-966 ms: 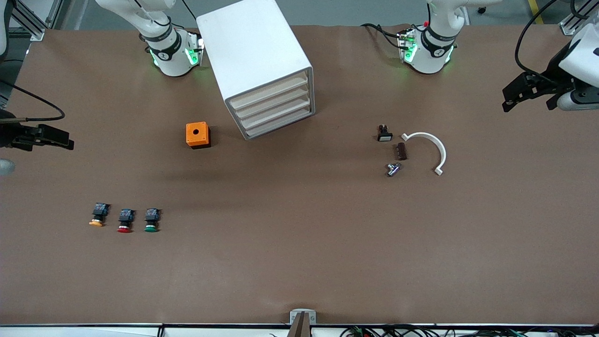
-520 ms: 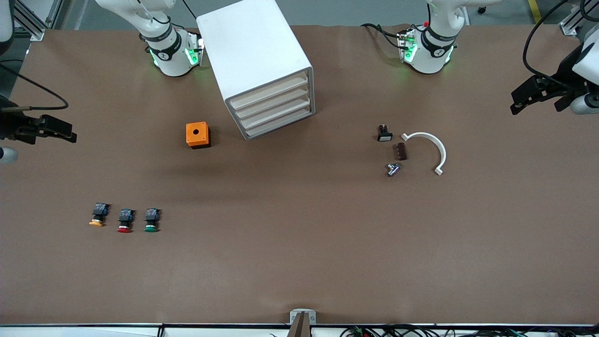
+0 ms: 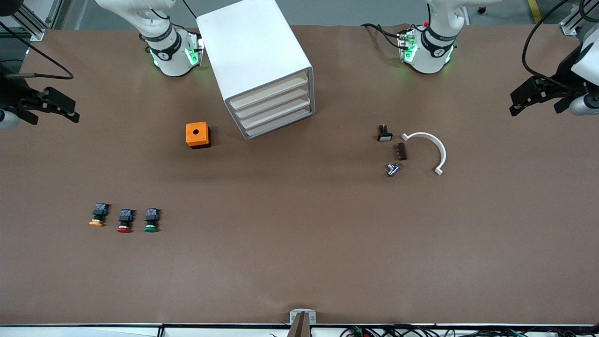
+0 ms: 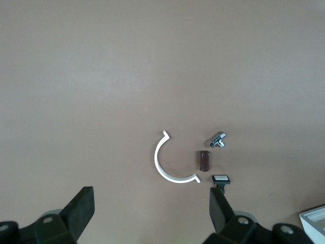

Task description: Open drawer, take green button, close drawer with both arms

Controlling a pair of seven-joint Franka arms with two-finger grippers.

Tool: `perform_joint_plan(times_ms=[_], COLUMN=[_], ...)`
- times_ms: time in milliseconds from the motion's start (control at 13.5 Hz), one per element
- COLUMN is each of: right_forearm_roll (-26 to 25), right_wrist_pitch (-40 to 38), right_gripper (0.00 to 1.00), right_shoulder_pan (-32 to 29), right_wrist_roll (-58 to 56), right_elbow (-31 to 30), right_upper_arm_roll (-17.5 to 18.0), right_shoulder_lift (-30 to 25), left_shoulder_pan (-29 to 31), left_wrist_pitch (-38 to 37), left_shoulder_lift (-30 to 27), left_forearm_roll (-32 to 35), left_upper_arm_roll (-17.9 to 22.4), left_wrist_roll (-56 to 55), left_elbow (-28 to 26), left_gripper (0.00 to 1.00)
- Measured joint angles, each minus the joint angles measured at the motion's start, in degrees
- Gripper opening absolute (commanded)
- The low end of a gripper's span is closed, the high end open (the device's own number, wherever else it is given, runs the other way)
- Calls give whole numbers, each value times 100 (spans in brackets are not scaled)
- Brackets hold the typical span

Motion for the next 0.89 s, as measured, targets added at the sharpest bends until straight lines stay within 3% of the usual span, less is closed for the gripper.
perform_joint_plan(times_ms=[892], right_forearm_roll=[-10], right_wrist_pitch=[-41], right_gripper=[100], right_shoulder_pan=[-4], right_wrist_roll=[0], right_elbow=[443], right_upper_arm_roll=[-12], right_shoulder_lift=[222], left_shoulder_pan=[-8], left_wrist_pitch=[-7], left_shoulder_lift=[0], left_forearm_roll=[0], left_upper_arm_roll=[-98], left_wrist_roll=[7], left_elbow=[26], left_gripper=[100])
